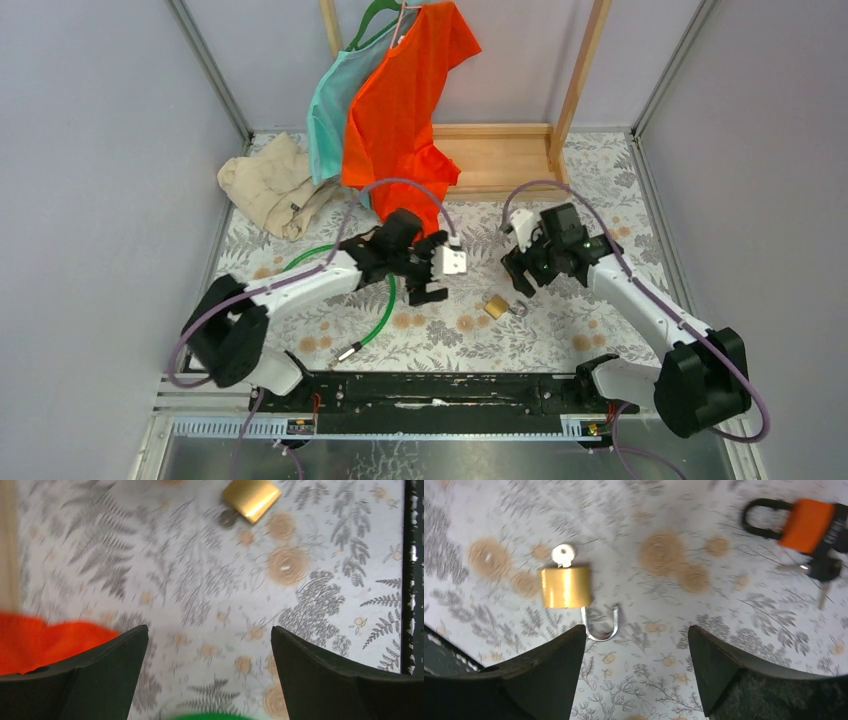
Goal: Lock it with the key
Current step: Pick up the lock from the center of the board.
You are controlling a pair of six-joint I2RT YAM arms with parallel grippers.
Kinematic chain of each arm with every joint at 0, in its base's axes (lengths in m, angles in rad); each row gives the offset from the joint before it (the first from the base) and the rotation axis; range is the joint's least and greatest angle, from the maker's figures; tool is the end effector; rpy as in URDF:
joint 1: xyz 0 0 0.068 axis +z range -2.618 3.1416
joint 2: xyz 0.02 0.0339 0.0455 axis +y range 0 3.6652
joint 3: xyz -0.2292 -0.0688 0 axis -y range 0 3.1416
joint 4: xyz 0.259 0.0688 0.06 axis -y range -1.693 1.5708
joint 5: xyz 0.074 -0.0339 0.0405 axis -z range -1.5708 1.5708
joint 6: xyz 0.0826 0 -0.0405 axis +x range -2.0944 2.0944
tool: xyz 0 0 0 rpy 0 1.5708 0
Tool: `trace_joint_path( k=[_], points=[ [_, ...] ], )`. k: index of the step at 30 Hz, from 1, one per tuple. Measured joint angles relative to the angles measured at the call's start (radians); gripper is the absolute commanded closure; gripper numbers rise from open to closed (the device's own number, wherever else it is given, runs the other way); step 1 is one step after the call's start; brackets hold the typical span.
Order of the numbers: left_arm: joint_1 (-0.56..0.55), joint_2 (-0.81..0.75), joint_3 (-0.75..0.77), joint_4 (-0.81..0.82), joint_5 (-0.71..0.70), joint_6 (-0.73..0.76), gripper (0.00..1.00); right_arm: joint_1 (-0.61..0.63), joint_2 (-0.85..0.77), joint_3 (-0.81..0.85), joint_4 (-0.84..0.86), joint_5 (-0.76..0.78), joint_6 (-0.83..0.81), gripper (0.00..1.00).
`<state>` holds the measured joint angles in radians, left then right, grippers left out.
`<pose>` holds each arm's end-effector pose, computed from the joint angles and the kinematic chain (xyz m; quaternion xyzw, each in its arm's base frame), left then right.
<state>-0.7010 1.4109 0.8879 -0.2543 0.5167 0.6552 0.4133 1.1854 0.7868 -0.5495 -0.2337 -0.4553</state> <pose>0.2349 -0.2516 0.1601 0.6363 0.6325 -0.2441 0.3681 0.2541 0.1323 0.1553 -0.4302 0.8426 0.1046 0.3065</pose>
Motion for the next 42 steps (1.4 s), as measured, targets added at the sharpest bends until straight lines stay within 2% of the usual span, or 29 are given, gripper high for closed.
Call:
trace_joint_path(
  k=[6, 11, 15, 19, 22, 28, 31, 35, 42],
  points=[
    [-0.153, 0.230, 0.162, -0.017, 0.030, 0.118, 0.00, -0.192, 0.098, 0.113, 0.016, -0.012, 0.108, 0.19],
    [-0.219, 0.435, 0.352, -0.076, 0.073, 0.190, 0.00, -0.314, 0.126, 0.118, 0.013, -0.035, 0.154, 0.19],
    [-0.250, 0.565, 0.472, -0.145, 0.088, 0.234, 0.00, -0.344, 0.125, 0.118, 0.010, -0.050, 0.165, 0.19],
    [-0.267, 0.666, 0.554, -0.216, 0.087, 0.280, 0.06, -0.357, 0.118, 0.114, 0.008, -0.056, 0.165, 0.18],
    [-0.271, 0.703, 0.599, -0.261, 0.098, 0.305, 0.16, -0.365, 0.101, 0.109, 0.008, -0.061, 0.165, 0.18],
    [-0.287, 0.707, 0.609, -0.288, 0.097, 0.337, 0.68, -0.374, 0.063, 0.100, 0.007, -0.065, 0.164, 0.18],
    [-0.299, 0.700, 0.601, -0.277, 0.078, 0.332, 0.86, -0.376, 0.057, 0.100, 0.008, -0.065, 0.162, 0.18],
    [-0.307, 0.643, 0.523, -0.232, 0.025, 0.286, 1.00, -0.376, 0.054, 0.096, 0.008, -0.072, 0.156, 0.19],
    [-0.290, 0.406, 0.343, -0.219, -0.109, 0.207, 1.00, -0.377, 0.042, 0.096, 0.010, -0.248, 0.140, 0.20]
  ],
)
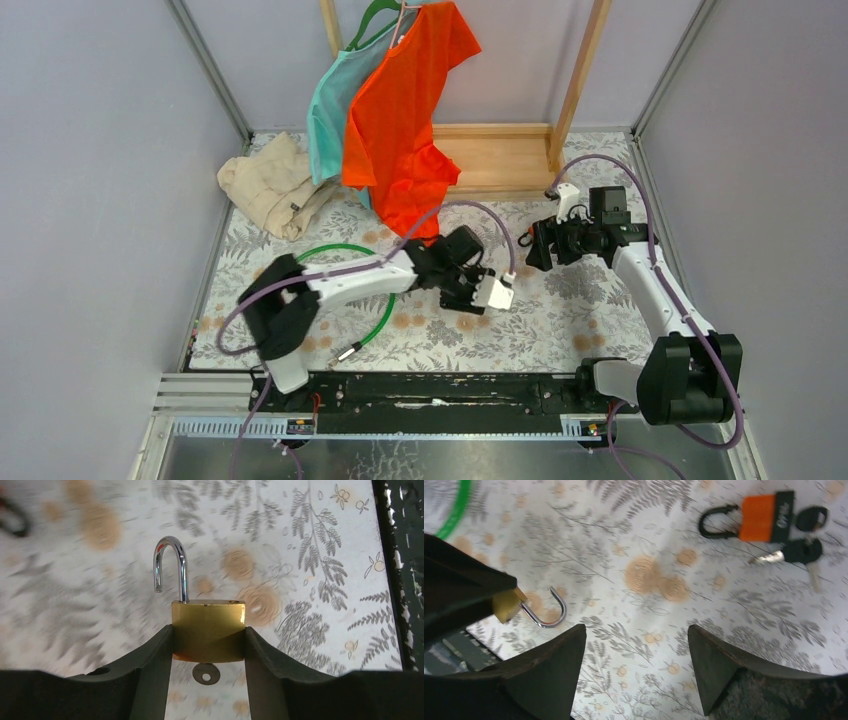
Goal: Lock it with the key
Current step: Pick up the lock from the center of the board, then lock the lock.
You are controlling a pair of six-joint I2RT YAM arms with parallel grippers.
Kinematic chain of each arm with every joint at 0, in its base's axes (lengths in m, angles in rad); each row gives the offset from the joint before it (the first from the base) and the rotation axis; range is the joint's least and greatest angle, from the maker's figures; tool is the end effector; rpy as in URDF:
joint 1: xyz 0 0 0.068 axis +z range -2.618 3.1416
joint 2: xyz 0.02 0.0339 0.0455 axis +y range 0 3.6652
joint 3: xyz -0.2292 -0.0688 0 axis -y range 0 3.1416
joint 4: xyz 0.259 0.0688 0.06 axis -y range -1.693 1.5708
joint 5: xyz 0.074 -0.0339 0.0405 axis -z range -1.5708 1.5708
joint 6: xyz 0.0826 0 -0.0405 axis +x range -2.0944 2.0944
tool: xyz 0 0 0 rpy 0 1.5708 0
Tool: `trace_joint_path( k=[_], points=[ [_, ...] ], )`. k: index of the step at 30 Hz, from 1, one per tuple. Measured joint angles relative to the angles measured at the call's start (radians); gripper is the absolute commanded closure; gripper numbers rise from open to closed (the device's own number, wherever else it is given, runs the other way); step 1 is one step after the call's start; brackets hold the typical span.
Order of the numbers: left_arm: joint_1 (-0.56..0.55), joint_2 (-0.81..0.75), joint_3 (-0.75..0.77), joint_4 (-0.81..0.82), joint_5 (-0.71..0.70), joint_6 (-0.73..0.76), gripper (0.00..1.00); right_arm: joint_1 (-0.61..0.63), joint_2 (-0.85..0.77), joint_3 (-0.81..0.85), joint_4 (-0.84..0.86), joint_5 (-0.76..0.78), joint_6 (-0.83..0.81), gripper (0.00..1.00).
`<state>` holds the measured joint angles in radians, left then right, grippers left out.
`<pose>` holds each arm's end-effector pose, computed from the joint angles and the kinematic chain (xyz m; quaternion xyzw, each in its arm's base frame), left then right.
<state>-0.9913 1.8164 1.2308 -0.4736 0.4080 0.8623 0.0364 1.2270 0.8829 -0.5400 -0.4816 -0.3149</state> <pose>0.1906 -0.3510 0.1120 0.7884 0.5278 -0.2116 0.2346 0.2985 0.0492 0.1846 -0.2388 0.8864 0.1770 0.3549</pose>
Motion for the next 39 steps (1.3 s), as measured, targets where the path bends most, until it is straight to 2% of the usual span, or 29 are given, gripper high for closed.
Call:
trace_joint_path(
  k=[4, 6, 11, 15, 24, 31, 34, 39],
  points=[
    [0.077, -0.182, -0.021, 0.007, 0.015, -0.058, 1.00, 0.006, 0.004, 0.027, 0.000, -0.165, -0.014, 0.22],
    [0.152, -0.266, -0.015, 0.009, 0.067, -0.100, 1.00, 0.017, 0.007, 0.059, 0.009, -0.269, -0.034, 0.22],
    [0.286, -0.360, 0.022, 0.008, 0.193, -0.208, 1.00, 0.111, -0.010, 0.100, 0.068, -0.448, -0.084, 0.21],
    [0.290, -0.382, 0.022, -0.002, 0.288, -0.273, 1.00, 0.181, -0.017, 0.149, 0.076, -0.494, -0.116, 0.24],
    [0.281, -0.382, 0.021, -0.006, 0.385, -0.336, 1.00, 0.248, 0.000, 0.257, 0.000, -0.499, -0.274, 0.41],
    [0.281, -0.382, 0.021, -0.006, 0.404, -0.353, 1.00, 0.304, 0.040, 0.261, -0.107, -0.499, -0.368, 0.43],
    [0.281, -0.382, 0.021, -0.006, 0.406, -0.355, 1.00, 0.317, 0.044, 0.261, -0.131, -0.498, -0.388, 0.54],
    [0.281, -0.383, 0.019, -0.005, 0.412, -0.357, 1.00, 0.320, 0.043, 0.260, -0.120, -0.495, -0.383, 0.80]
  ],
)
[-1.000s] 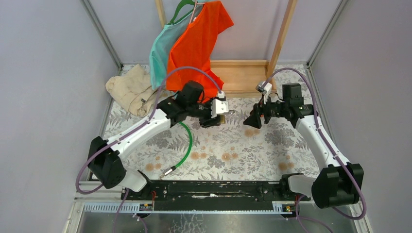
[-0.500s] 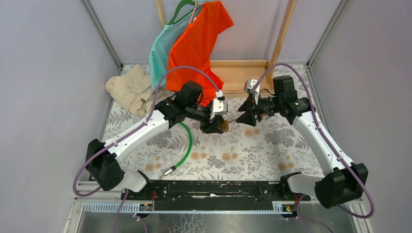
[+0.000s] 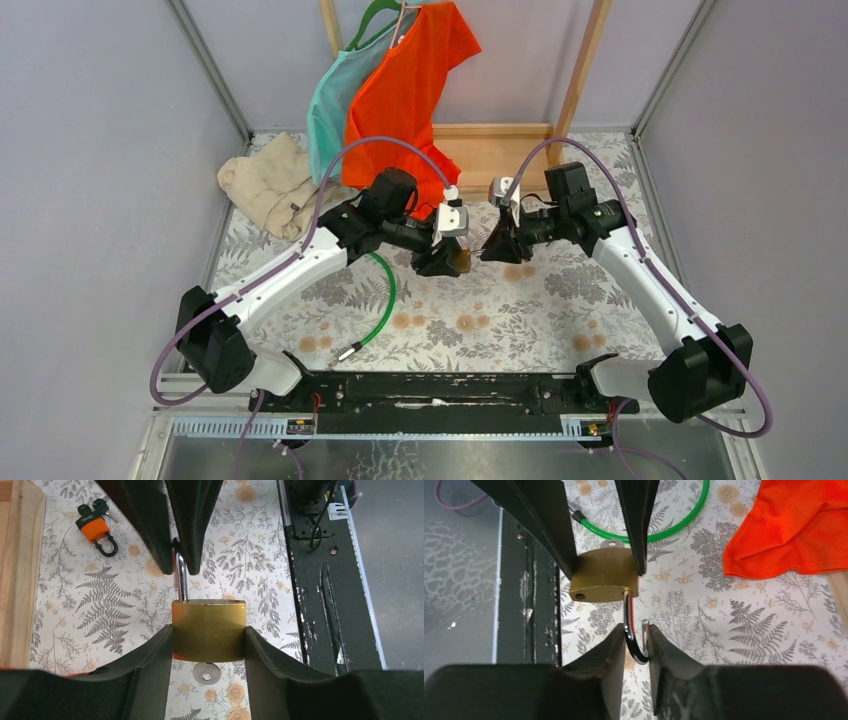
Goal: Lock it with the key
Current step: Lock the lock.
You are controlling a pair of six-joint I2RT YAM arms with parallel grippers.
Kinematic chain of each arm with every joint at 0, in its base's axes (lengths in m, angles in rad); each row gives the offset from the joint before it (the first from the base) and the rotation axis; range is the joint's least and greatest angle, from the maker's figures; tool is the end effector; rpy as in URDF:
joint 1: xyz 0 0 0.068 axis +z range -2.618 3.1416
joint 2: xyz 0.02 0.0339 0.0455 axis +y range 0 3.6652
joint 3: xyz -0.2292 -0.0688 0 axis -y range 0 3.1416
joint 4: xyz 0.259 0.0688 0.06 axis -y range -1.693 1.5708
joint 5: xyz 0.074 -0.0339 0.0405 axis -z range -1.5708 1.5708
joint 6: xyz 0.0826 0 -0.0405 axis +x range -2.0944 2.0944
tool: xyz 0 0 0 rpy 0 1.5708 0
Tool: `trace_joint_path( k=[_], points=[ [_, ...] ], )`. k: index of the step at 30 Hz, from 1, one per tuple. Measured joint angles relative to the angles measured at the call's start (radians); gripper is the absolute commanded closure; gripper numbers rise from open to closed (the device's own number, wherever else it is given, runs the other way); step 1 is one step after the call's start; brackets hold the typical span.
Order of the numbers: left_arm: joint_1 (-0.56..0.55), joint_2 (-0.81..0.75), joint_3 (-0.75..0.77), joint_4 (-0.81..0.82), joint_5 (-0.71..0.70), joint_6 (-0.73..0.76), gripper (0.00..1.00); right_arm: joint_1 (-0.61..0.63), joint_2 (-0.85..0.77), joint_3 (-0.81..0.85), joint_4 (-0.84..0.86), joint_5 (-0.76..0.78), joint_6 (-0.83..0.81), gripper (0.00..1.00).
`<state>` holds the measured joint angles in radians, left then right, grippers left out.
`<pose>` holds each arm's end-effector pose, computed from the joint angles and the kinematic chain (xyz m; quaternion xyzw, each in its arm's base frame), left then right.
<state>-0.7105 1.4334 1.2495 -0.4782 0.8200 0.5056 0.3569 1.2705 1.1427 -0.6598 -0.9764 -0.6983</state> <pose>0.2312 -0.2786 0.2720 0.6144 0.5764 -0.3975 0.3638 0.2587 0.1695 0.2737 -0.5657 0.6152 0.3700 0.4058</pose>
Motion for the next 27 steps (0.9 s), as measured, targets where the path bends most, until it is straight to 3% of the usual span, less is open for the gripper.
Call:
trace_joint_path(
  k=[4, 9, 13, 16, 20, 27],
  points=[
    [0.003, -0.002, -0.008, 0.005, -0.012, -0.005, 0.99, 0.008, -0.011, -0.024, 0.047, -0.002, 0.051, 0.96],
    [0.003, -0.003, -0.023, 0.027, -0.071, -0.025, 0.79, 0.009, -0.019, -0.066, 0.146, 0.027, 0.179, 1.00],
    [0.003, -0.004, -0.023, 0.044, -0.105, -0.033, 0.32, 0.009, -0.019, -0.071, 0.199, 0.056, 0.239, 1.00],
    [0.003, -0.006, -0.024, 0.066, -0.121, -0.044, 0.16, 0.009, -0.024, -0.070, 0.212, 0.063, 0.248, 1.00],
    [0.008, -0.008, -0.024, 0.066, -0.130, -0.042, 0.07, 0.010, -0.024, -0.067, 0.198, 0.067, 0.221, 1.00],
    [0.039, -0.008, -0.024, 0.063, -0.117, -0.042, 0.11, 0.009, -0.048, -0.084, 0.225, 0.032, 0.229, 1.00]
  ],
)
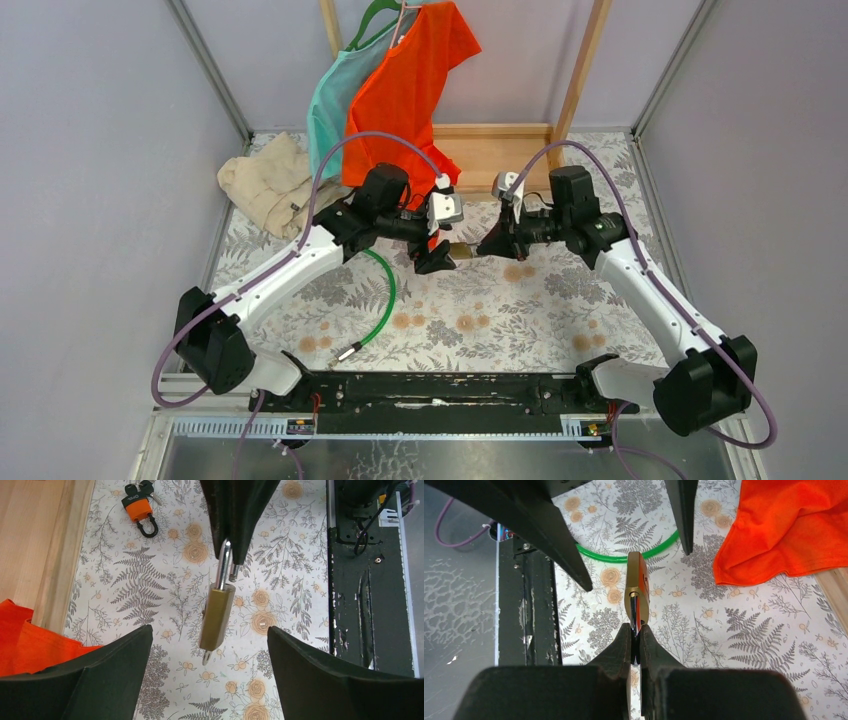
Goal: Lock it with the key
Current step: Lock the lock.
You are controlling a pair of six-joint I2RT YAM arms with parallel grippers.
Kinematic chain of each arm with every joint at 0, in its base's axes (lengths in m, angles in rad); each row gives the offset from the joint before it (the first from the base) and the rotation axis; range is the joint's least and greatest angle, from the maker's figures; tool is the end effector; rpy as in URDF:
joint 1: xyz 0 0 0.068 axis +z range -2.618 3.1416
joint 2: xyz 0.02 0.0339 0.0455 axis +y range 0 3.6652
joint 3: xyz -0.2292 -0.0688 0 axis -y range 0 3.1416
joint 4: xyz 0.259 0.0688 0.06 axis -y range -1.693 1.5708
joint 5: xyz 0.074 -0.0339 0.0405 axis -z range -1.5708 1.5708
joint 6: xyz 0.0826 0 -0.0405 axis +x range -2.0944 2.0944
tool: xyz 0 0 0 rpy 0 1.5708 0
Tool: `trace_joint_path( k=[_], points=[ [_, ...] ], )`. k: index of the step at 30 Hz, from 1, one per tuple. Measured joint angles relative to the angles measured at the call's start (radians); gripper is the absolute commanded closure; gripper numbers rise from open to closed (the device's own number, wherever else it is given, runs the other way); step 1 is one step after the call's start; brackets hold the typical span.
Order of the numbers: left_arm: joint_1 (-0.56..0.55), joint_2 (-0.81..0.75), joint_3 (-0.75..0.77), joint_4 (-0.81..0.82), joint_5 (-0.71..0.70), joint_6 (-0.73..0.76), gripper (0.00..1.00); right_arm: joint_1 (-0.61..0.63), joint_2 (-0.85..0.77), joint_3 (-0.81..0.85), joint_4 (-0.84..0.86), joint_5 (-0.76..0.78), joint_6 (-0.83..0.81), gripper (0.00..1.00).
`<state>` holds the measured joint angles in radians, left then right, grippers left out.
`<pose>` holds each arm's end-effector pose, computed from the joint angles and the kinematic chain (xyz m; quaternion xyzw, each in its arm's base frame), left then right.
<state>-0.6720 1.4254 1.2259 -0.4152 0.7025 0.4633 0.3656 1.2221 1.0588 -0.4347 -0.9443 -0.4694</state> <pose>0.2520 -0.2687 0.2687 0.5817 0.6178 -0.3488 0.3978 0.2639 0.1727 0.2771 -0.5136 0.6335 0.3799 0.4366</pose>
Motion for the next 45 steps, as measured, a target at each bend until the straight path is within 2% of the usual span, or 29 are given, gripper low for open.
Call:
trace_joint_path(
  k=[8, 15, 19, 27, 29, 33, 34, 36, 38, 39, 41, 45],
  points=[
    [0.012, 0.010, -0.001, 0.008, 0.063, -0.026, 0.23, -0.006, -0.044, -0.026, 0.056, -0.055, 0.069, 1.00],
    [0.033, 0.011, -0.028, 0.049, 0.136, -0.074, 0.43, -0.026, -0.063, -0.034, 0.121, -0.101, 0.155, 1.00],
    [0.035, 0.011, -0.028, 0.061, 0.164, -0.089, 0.48, -0.032, -0.064, -0.042, 0.158, -0.121, 0.198, 1.00],
    [0.038, 0.012, -0.028, 0.064, 0.196, -0.106, 0.64, -0.040, -0.064, -0.063, 0.199, -0.140, 0.242, 1.00],
    [0.039, 0.012, -0.028, 0.064, 0.199, -0.109, 0.69, -0.041, -0.064, -0.065, 0.201, -0.147, 0.246, 1.00],
    [0.040, 0.012, -0.028, 0.064, 0.208, -0.114, 0.92, -0.042, -0.066, -0.071, 0.214, -0.156, 0.256, 1.00],
    [0.040, 0.012, -0.028, 0.063, 0.211, -0.115, 0.98, -0.044, -0.067, -0.074, 0.217, -0.159, 0.258, 0.97],
    [0.040, 0.012, -0.027, 0.064, 0.213, -0.120, 1.00, -0.047, -0.069, -0.084, 0.233, -0.164, 0.267, 0.84],
    [0.040, 0.012, -0.027, 0.063, 0.213, -0.126, 1.00, -0.048, -0.071, -0.092, 0.245, -0.166, 0.278, 0.60],
    [0.040, 0.012, -0.027, 0.063, 0.213, -0.130, 1.00, -0.049, -0.072, -0.094, 0.246, -0.164, 0.279, 0.53],
    [0.040, 0.012, -0.027, 0.063, 0.210, -0.135, 1.00, -0.053, -0.075, -0.096, 0.249, -0.162, 0.275, 0.44],
    [0.040, 0.011, -0.027, 0.062, 0.197, -0.137, 1.00, -0.065, -0.086, -0.097, 0.225, -0.135, 0.221, 0.39]
  ],
)
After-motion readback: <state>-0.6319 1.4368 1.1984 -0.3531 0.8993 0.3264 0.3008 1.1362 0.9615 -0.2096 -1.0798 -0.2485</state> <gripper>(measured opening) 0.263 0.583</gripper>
